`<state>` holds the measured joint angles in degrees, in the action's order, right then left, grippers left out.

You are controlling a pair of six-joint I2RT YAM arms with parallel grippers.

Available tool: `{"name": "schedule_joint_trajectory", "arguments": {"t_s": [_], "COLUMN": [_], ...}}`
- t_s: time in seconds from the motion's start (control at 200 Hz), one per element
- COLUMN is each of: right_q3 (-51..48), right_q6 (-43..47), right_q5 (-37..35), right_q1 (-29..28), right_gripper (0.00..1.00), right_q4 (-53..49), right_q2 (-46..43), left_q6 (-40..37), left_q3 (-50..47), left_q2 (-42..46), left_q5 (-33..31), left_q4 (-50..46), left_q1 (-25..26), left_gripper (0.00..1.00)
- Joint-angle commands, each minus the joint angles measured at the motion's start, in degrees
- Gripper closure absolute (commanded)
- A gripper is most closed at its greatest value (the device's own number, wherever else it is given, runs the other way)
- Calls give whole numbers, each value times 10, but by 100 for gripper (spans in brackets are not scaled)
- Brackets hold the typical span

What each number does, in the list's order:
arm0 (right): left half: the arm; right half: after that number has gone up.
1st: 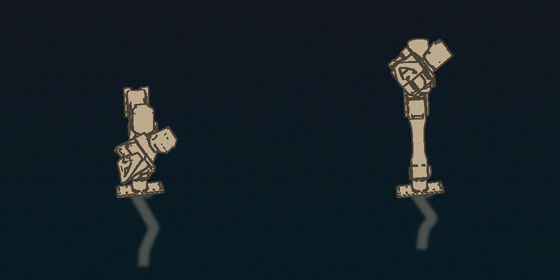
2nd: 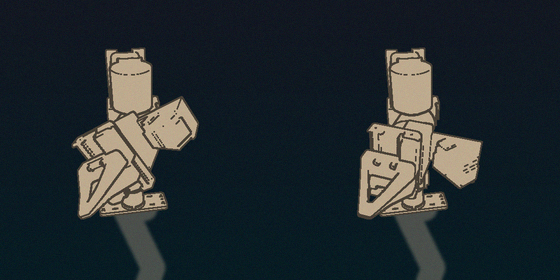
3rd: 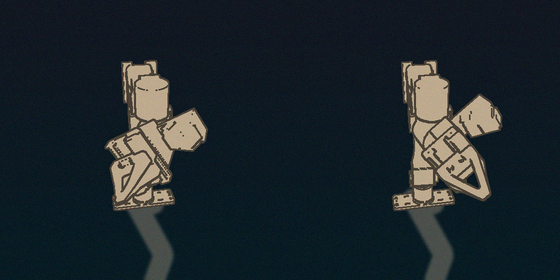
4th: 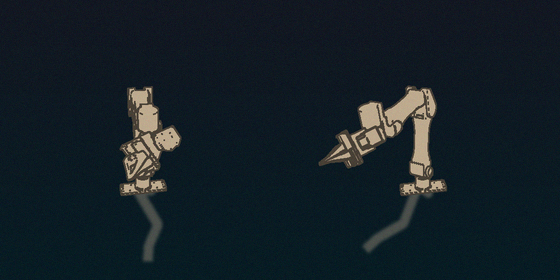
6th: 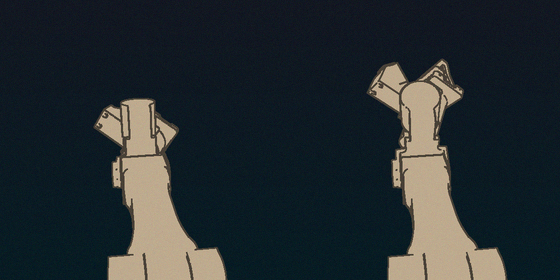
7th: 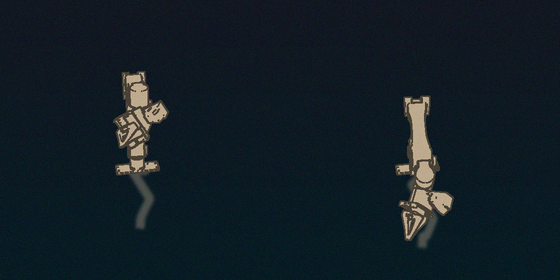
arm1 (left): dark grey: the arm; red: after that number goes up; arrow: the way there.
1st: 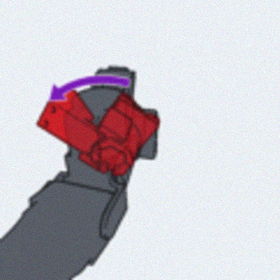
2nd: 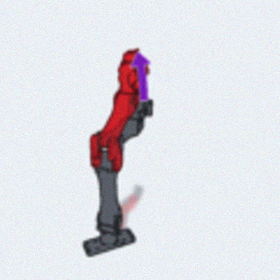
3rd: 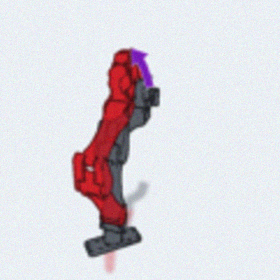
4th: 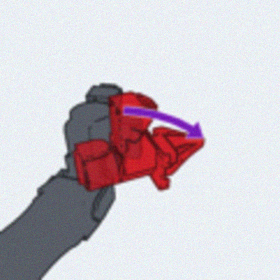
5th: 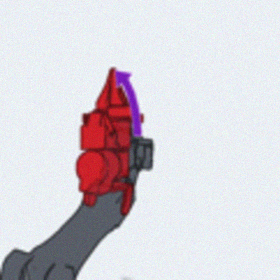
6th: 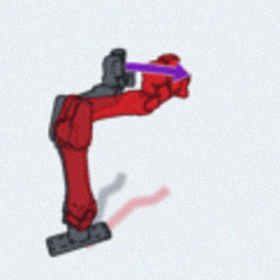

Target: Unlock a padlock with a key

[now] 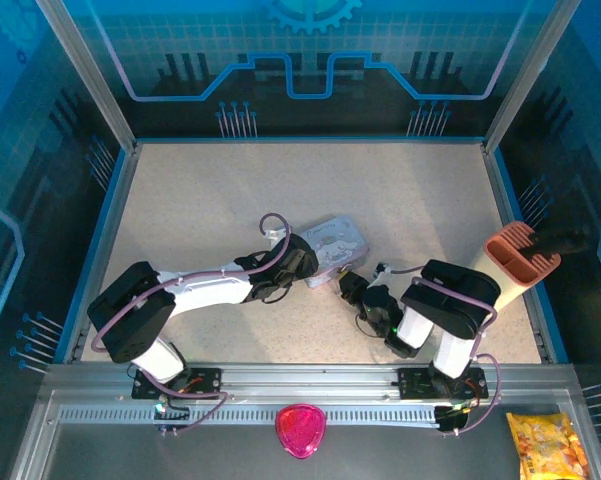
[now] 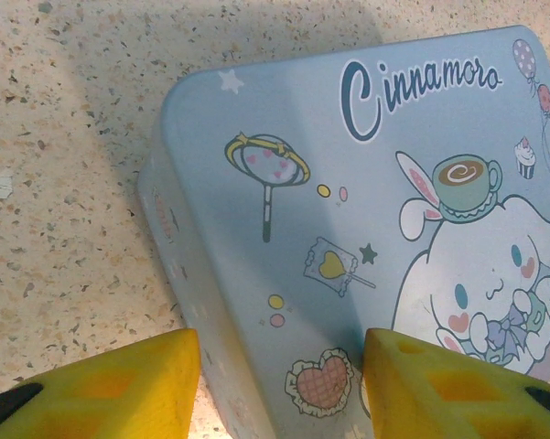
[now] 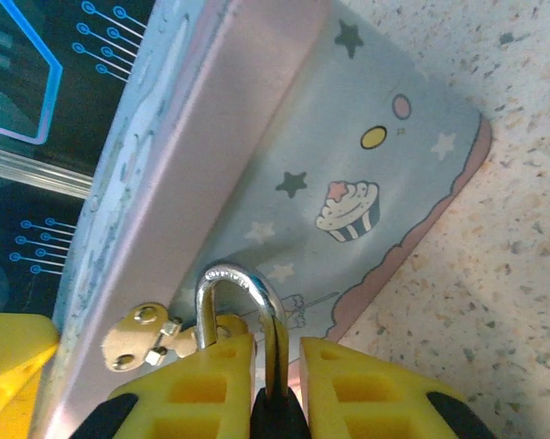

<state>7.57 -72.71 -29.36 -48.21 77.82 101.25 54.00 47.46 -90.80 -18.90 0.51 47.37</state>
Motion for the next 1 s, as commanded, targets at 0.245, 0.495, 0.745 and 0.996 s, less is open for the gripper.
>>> {"name": "schedule_joint_trajectory", "arguments": {"t_s": [0.245, 0.495, 0.745, 0.996], "right_q3": [-21, -33, 42, 105], "right_q6": [-4, 34, 190, 319], "right_q5": [-20, 7, 59, 223], "right_q1": [13, 26, 41, 90], "right_gripper": [100, 100, 100, 100], "right_q4": [-31, -222, -662, -879], "right_q2": [-85, -233, -542, -656], "left_q6": [-18, -82, -181, -255], "left_q3": [-7, -29, -102, -212], "left_q2": [-8, 68, 195, 365], "left_q5": [8, 18, 18, 7], "left_q4": [-82, -58, -3, 28], "left_q1": [9, -4, -22, -34], "left_gripper": [48, 42, 39, 32]}}
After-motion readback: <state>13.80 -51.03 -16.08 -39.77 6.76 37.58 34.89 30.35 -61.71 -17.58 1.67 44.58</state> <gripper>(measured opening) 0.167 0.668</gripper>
